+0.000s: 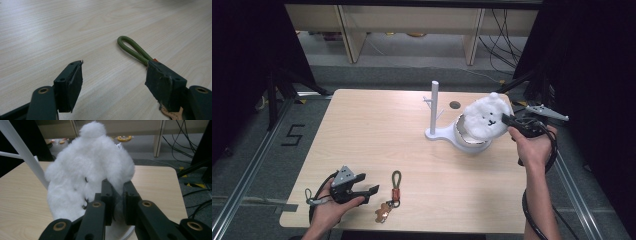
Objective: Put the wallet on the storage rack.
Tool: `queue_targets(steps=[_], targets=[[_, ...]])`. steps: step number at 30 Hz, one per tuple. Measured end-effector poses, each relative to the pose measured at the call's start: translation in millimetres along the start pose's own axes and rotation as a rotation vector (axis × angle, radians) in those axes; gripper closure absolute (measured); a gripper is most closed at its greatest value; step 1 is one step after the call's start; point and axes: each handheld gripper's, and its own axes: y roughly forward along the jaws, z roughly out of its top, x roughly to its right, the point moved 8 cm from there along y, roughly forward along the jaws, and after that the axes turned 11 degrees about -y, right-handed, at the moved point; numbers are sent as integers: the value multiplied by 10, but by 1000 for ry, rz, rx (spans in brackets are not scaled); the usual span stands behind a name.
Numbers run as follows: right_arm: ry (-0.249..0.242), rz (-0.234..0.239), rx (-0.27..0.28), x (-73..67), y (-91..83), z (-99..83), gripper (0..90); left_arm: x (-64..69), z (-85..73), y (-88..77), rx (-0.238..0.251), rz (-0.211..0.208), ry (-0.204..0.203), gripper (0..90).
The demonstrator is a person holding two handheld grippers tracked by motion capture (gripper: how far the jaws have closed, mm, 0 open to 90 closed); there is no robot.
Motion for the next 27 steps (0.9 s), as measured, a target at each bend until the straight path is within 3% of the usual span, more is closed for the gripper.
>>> queue_targets(steps=[3,10,11,12,14,16,18,20,23,25,27], targets=[[21,-11,-3,-5,25,-6,824,1,-1,5,-2,-2,1,293],[5,-32,-4,24,108,-36,824,11,-1,9,1,-4,-9,293],[27,-39,-7,11,119,-42,824,13,-2,9,1,-4,-12,293],[-4,-46,-5,37,143,-44,824,12,-3,9,1,-4,-12,293],[16,-60,-21,24,151,-60,824,5,-6,8,-3,-2,-5,293],[-3,-64,-8,39,182,-59,824,8,-7,8,-3,-2,-9,293],[23,-64,-19,7,201,-71,824,11,-9,9,-4,-4,-8,293],[-6,-73,-4,17,240,-69,824,8,-10,8,-4,-2,-9,293],[21,-83,-9,-23,263,-79,823,9,-12,14,-1,-9,-13,293],[-10,-103,-3,-12,294,-86,824,6,-18,14,-5,-9,-11,293],[1,-108,-8,-48,318,-109,824,1,-20,12,-9,-8,1,293]])
